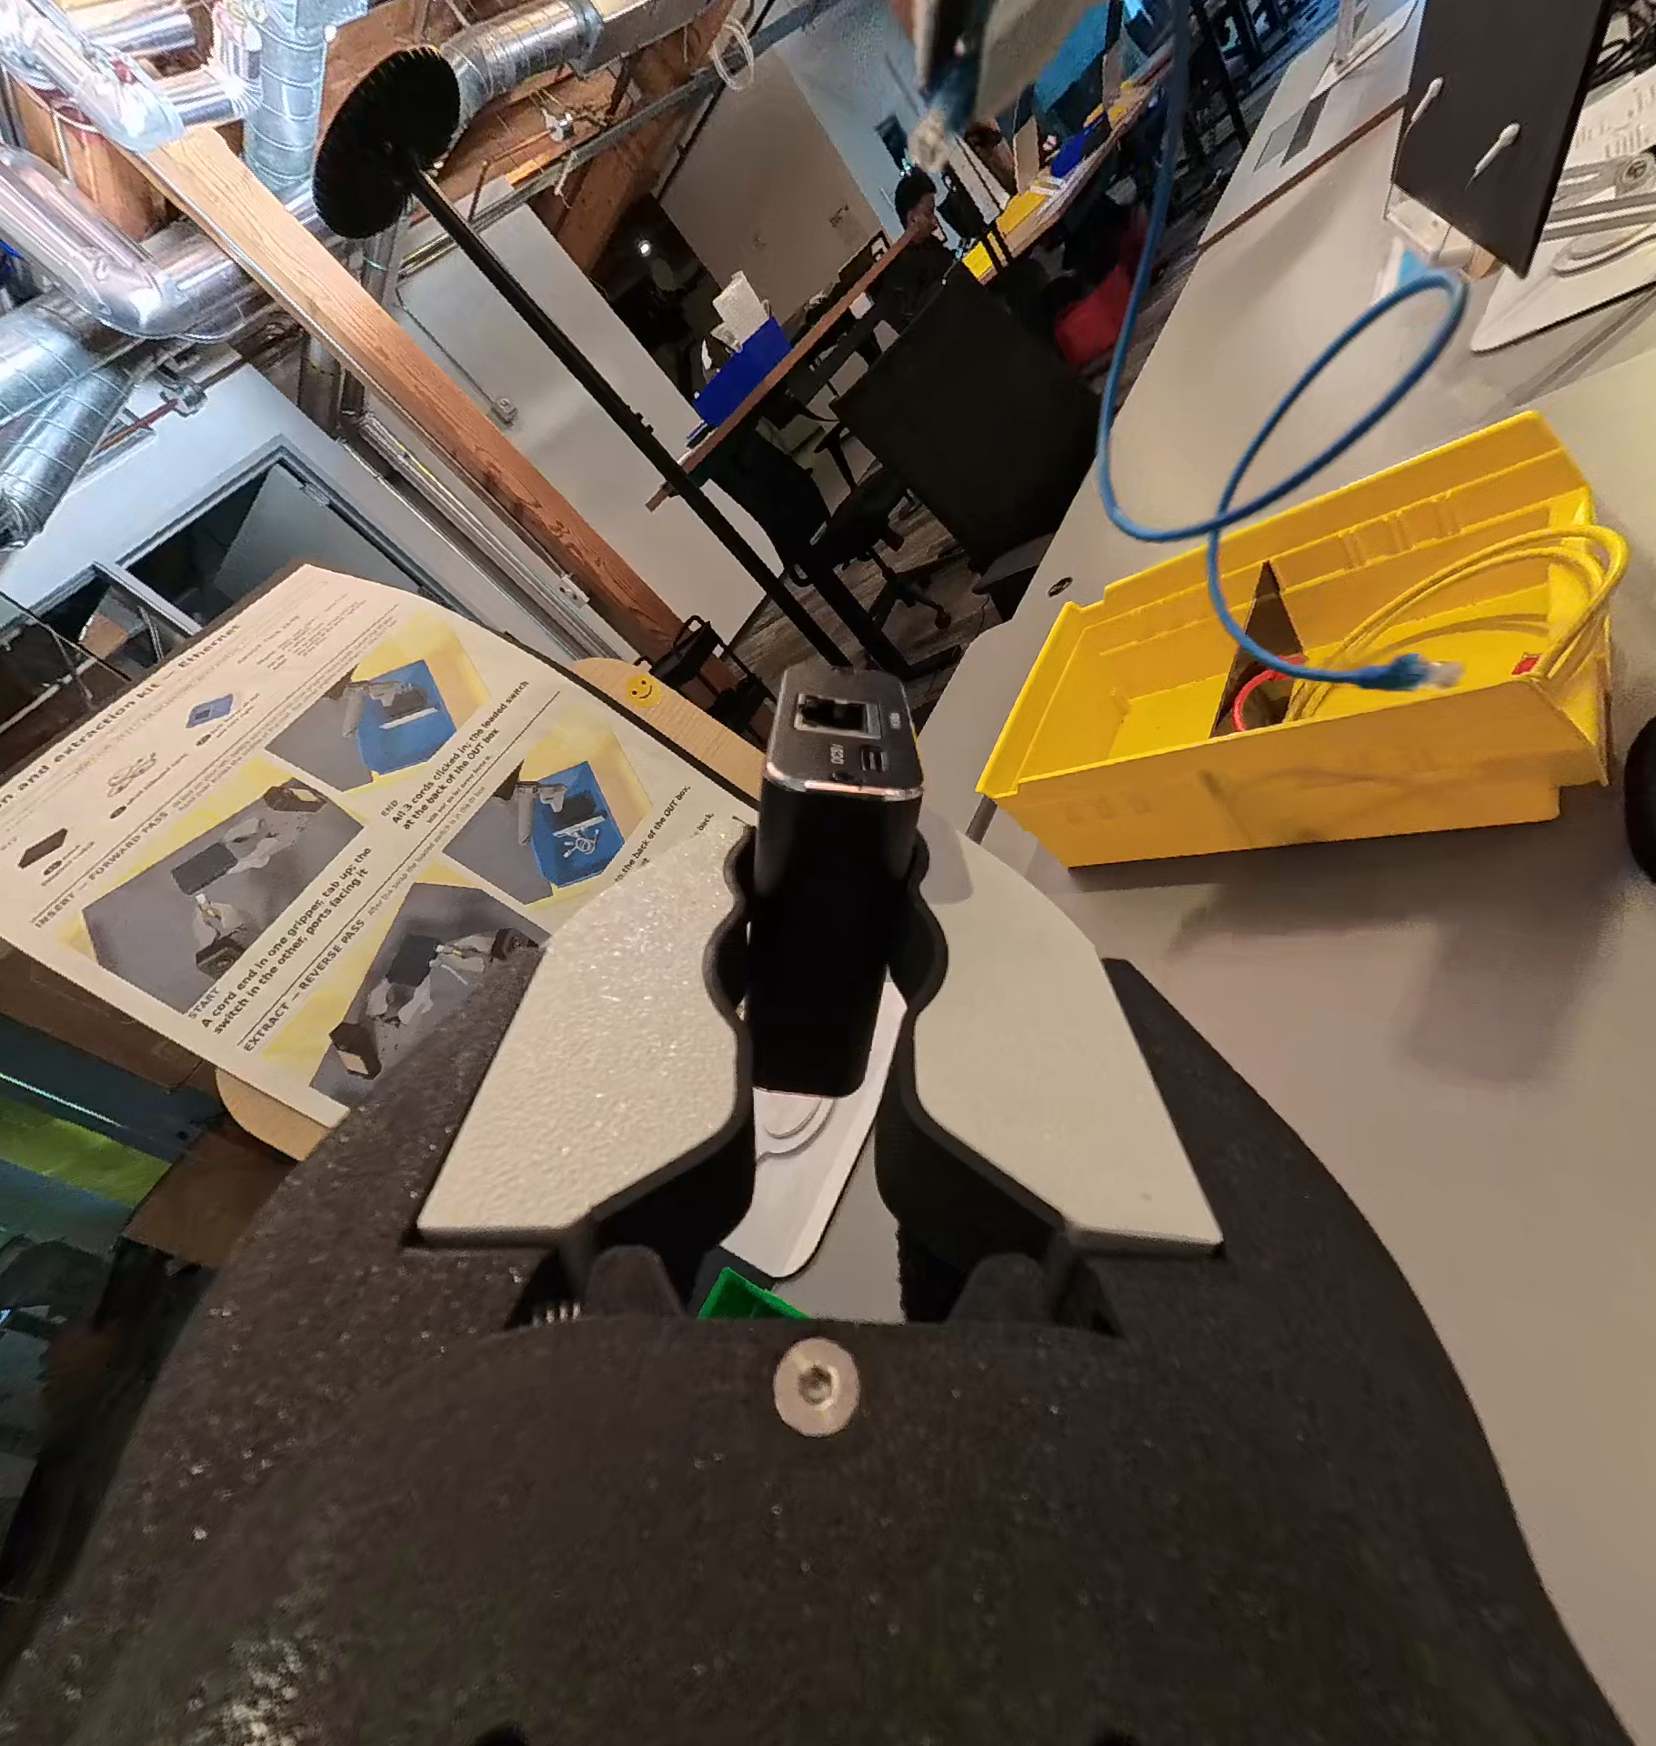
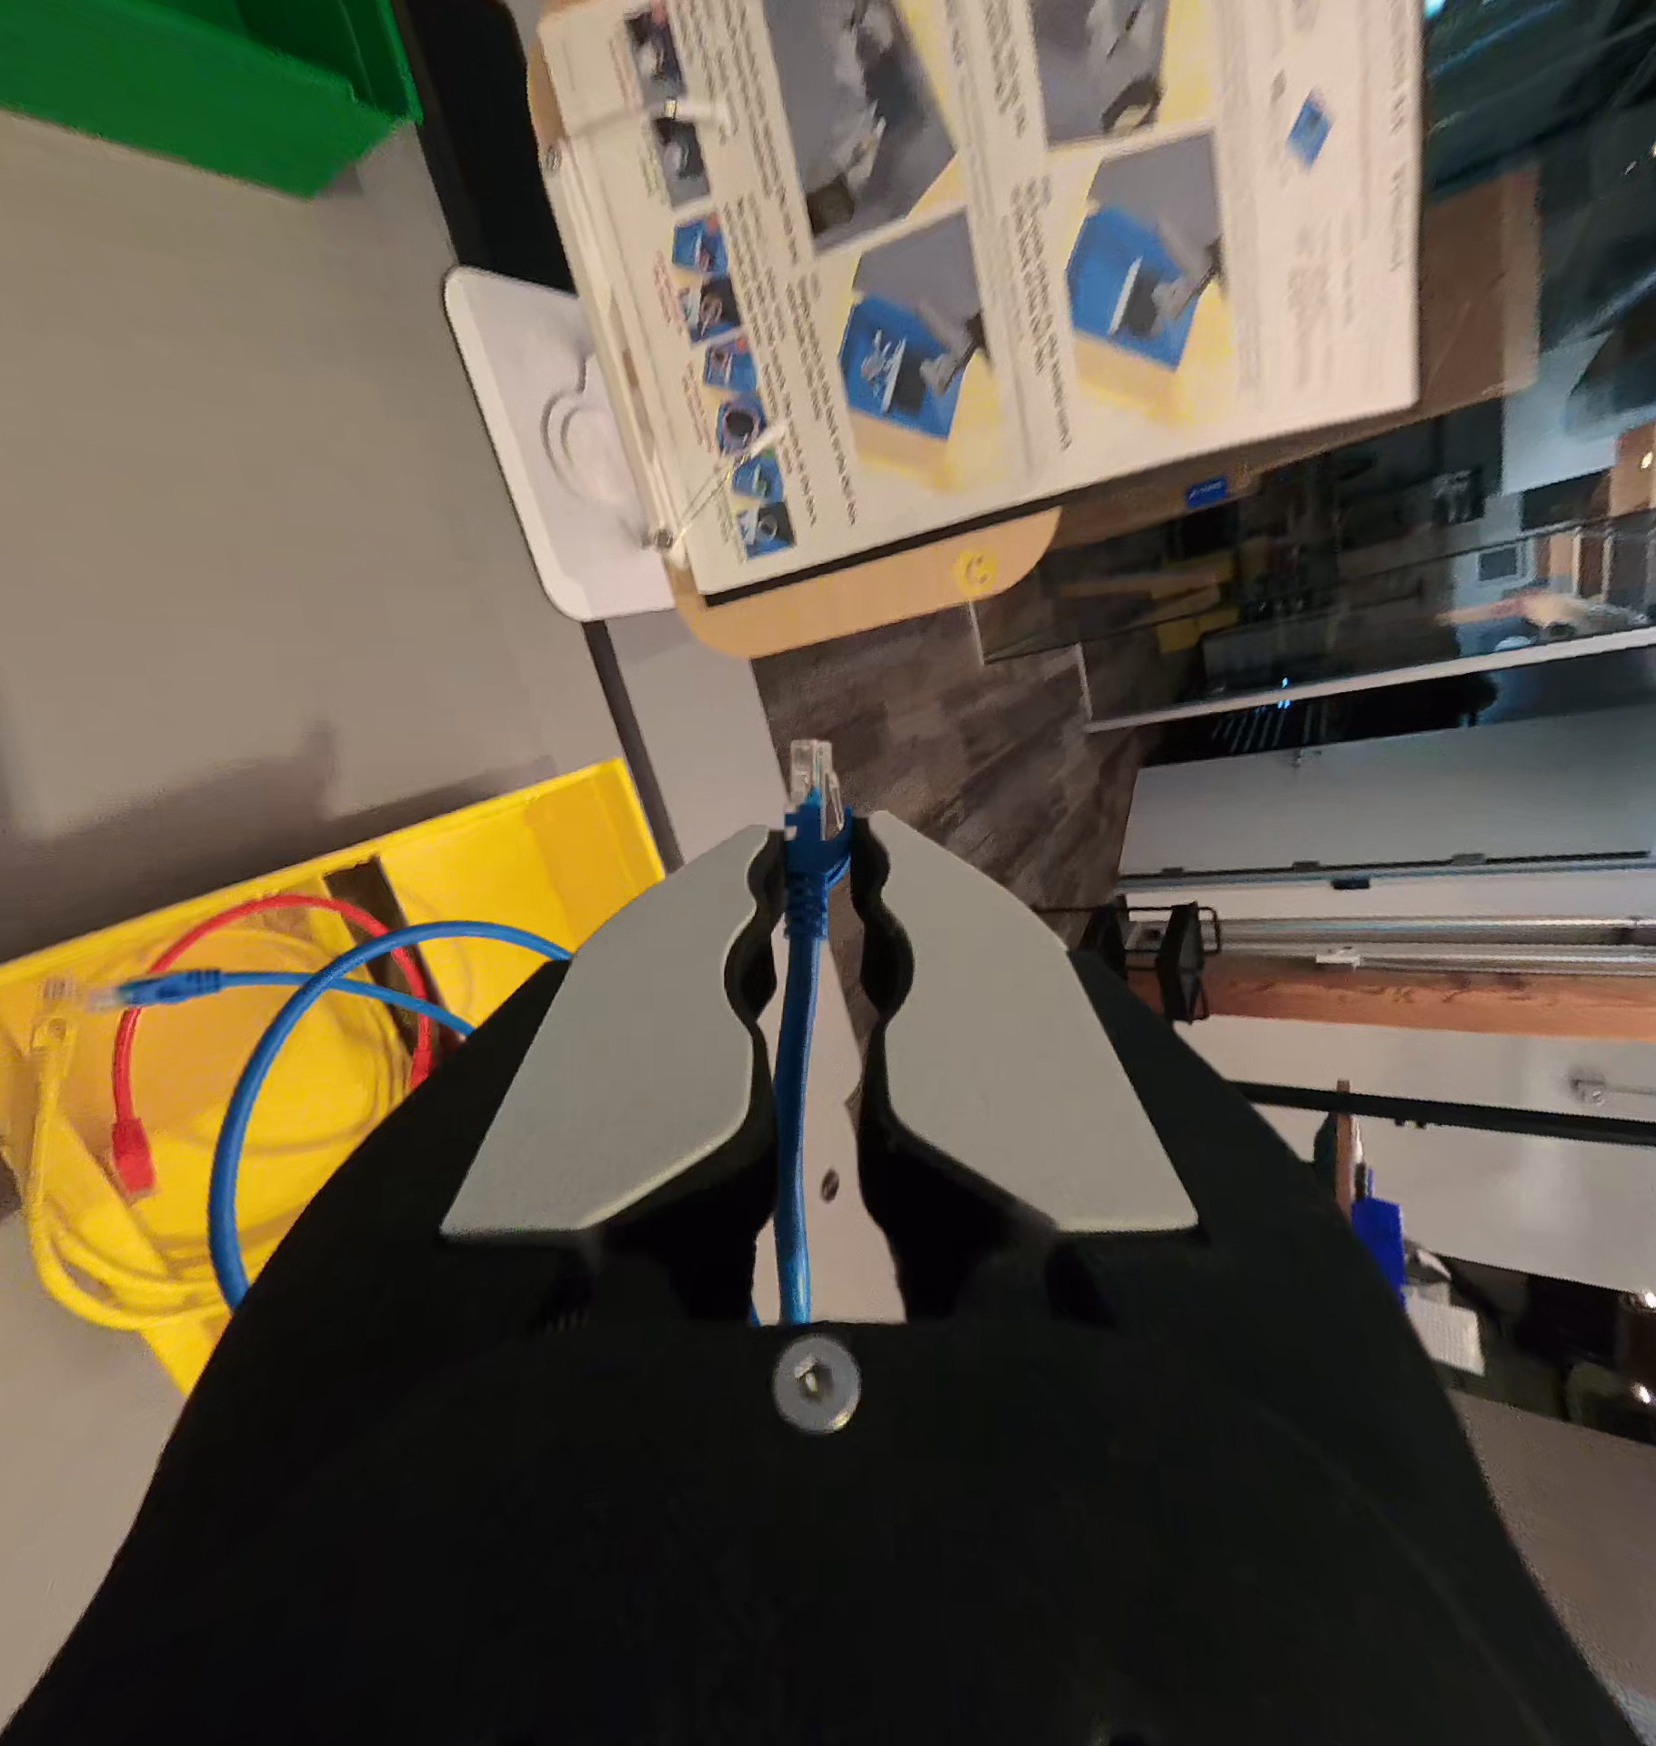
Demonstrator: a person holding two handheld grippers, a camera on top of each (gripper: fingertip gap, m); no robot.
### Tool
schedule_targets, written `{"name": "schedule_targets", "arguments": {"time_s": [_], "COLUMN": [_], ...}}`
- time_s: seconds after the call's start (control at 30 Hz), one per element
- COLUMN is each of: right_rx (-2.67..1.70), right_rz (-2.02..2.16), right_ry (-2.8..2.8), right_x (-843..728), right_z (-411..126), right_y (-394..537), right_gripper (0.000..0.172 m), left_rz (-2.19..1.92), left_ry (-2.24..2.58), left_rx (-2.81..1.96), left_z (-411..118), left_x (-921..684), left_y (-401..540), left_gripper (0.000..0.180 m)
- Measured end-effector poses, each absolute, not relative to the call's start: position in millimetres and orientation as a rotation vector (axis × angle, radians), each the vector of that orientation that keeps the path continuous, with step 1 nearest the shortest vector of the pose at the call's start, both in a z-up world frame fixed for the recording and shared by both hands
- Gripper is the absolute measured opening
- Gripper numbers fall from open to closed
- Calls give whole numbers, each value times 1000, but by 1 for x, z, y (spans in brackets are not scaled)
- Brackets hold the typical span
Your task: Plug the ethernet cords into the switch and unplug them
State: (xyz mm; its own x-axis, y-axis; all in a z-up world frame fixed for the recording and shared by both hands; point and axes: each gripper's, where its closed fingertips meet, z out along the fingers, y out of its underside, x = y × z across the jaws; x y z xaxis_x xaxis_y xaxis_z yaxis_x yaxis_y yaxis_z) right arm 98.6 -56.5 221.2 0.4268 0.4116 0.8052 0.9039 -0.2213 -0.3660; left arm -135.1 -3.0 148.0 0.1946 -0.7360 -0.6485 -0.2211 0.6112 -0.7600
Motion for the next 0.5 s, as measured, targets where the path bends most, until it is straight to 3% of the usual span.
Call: {"name": "schedule_targets", "arguments": {"time_s": [0.5], "right_rx": [-2082], "right_rz": [-366], "right_ry": [-1013], "right_x": [137], "right_z": [39], "right_y": [-69], "right_gripper": [14], "left_rz": [-407], "left_ry": [1430], "left_rx": [-912], "left_z": [134], "left_x": [-123], "left_y": [-4], "left_gripper": [25]}}
